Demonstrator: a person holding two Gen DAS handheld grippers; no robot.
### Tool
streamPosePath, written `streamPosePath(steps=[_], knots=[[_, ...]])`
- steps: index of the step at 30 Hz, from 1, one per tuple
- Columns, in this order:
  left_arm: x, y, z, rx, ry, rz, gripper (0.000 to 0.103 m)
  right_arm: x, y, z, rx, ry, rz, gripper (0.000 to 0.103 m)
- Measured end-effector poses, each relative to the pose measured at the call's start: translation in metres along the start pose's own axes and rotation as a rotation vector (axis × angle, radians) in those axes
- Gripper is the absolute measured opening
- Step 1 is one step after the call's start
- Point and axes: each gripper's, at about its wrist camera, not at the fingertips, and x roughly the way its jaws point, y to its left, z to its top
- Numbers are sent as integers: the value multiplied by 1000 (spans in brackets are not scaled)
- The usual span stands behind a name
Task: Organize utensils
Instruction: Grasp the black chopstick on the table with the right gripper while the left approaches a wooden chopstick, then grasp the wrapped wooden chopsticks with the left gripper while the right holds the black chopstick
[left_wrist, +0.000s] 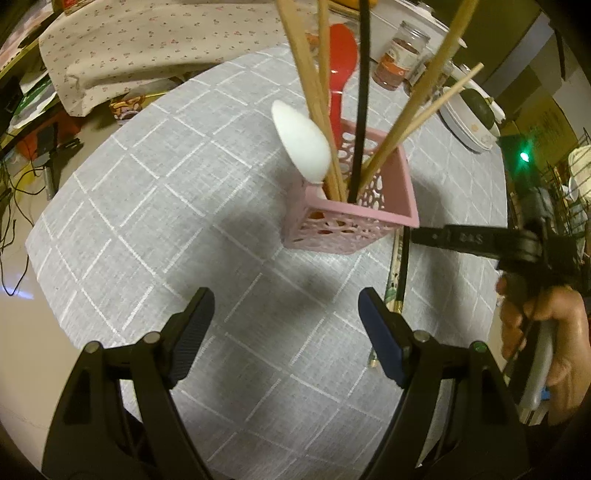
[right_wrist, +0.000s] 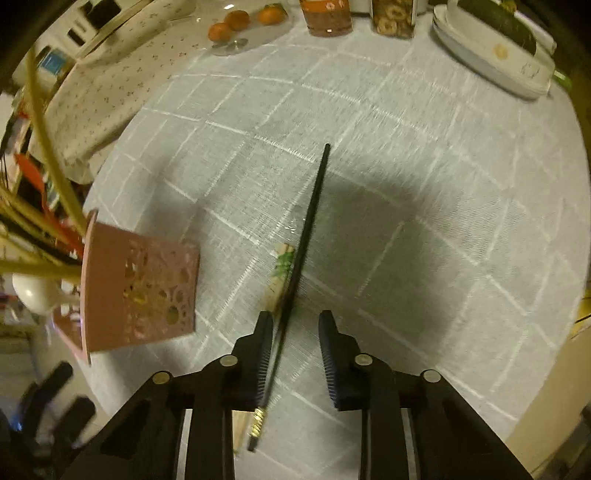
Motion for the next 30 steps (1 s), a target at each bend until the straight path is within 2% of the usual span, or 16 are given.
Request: streamPosePath(steps=[6,11,18,22,23,25,27,30], knots=[[-2,-9,-4,71,6,-30,80,12,2,1,8,18,-16,14],[-5,-16,-7,110,4,-54,80,14,8,-2,-37,24,-117,9],[-13,-40,-12,191,-24,-72,75,-3,-6,-15,-24,21,-86,6],[-10,-65,-20,287,-17,-78,52,-29,-22,-28,-26,-22,-89,6],[-8,-72,-22,310,-11,-82,49,-36,-28,-33,-24,-31,-82,6],[-1,-87,-27,360,1,-86,33,-47,-38,-40,-21,-44,-74,6],[9,-101,-30,394,7,-80,22,-56,-46,-46,-24,-54,-63,6],[32,-127,-30,449,25,-40,20,-65,-63,-47,-28,-62,-53,6]])
